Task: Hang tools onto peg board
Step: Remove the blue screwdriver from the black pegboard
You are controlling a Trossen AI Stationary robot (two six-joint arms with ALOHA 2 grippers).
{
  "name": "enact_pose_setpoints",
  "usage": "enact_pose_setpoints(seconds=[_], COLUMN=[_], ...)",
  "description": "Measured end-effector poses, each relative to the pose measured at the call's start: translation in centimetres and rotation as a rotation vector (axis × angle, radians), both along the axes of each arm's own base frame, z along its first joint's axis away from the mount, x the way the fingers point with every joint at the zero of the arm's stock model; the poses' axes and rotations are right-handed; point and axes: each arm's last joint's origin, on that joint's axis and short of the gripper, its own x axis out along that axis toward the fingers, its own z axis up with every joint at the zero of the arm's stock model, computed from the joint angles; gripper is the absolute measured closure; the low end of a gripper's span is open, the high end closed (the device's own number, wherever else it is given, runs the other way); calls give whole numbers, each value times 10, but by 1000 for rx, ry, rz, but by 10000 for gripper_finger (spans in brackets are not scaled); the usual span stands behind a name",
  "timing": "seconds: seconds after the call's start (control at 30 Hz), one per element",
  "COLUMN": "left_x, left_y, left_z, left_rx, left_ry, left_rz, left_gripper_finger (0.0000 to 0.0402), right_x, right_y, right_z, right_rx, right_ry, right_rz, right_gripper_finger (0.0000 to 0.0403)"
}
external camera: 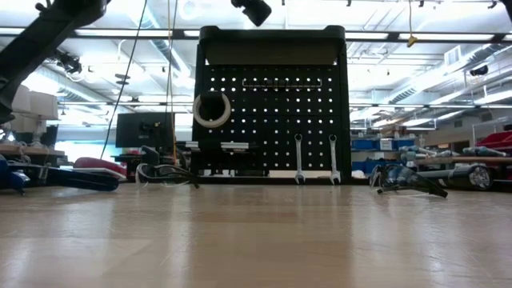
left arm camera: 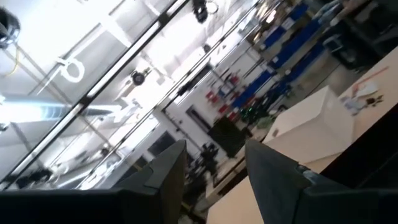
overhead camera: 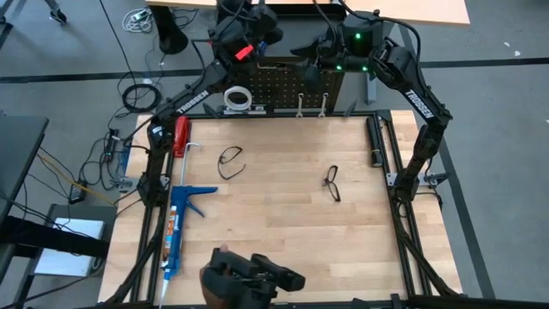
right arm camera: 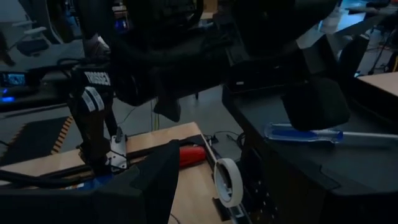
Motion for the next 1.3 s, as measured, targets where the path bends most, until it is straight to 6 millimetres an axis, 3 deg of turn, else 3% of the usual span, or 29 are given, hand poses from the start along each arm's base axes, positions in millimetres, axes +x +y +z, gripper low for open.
enact_pose_setpoints(seconds=[0.43,0.6,0.8,1.1,1.3], left_x=[-6,-7,-5,2,-2], left_y=[16,27,44,51,53], left_z=[0,-12,-25,-37,-37], left_rx=[40,-21,-47,-60,-63], left_ry=[-13,97,134,170,234], left_rz=[-134,-227,-223,-246,-125], left_gripper_finger=[230,230,230,230,230], right_x=[-2,0,1,1,1], right_y=[2,5,7,7,7], right_z=[3,3,3,2,2], right_rx=[38,37,40,54,54], right_ry=[-26,-25,-25,-25,-26], right_rz=[-9,2,7,2,2], right_gripper_finger=[173,173,173,173,173])
